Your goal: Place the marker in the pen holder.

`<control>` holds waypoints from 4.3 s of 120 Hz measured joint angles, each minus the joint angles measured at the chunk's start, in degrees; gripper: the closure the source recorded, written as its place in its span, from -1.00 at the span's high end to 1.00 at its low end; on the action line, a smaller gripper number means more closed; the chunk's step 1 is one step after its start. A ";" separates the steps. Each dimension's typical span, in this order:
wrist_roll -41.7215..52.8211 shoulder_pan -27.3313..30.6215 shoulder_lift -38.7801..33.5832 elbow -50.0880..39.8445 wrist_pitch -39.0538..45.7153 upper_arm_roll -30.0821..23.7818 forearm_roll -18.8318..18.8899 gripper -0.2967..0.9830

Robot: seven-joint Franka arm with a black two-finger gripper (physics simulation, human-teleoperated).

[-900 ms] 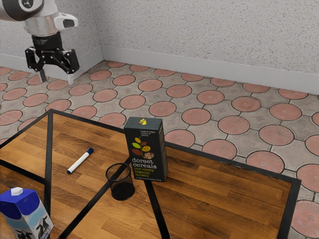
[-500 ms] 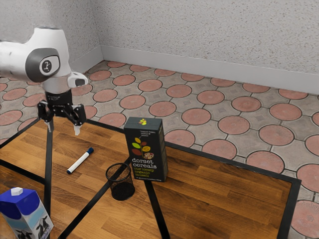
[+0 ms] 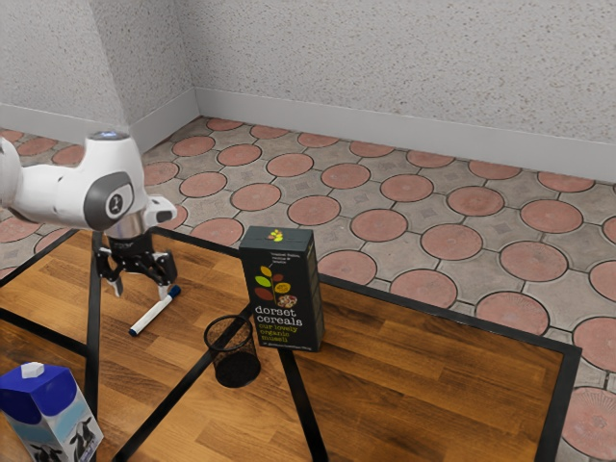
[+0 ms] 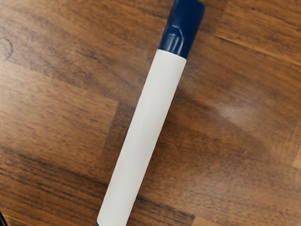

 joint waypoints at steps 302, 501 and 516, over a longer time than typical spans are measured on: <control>-5.41 -11.49 -32.08 -22.07 22.84 -9.83 9.86 -0.69; -40.58 -13.19 -30.44 -29.91 32.40 -14.41 36.67 -0.63; -41.22 -12.61 -29.22 -29.16 32.43 -14.36 37.08 -0.63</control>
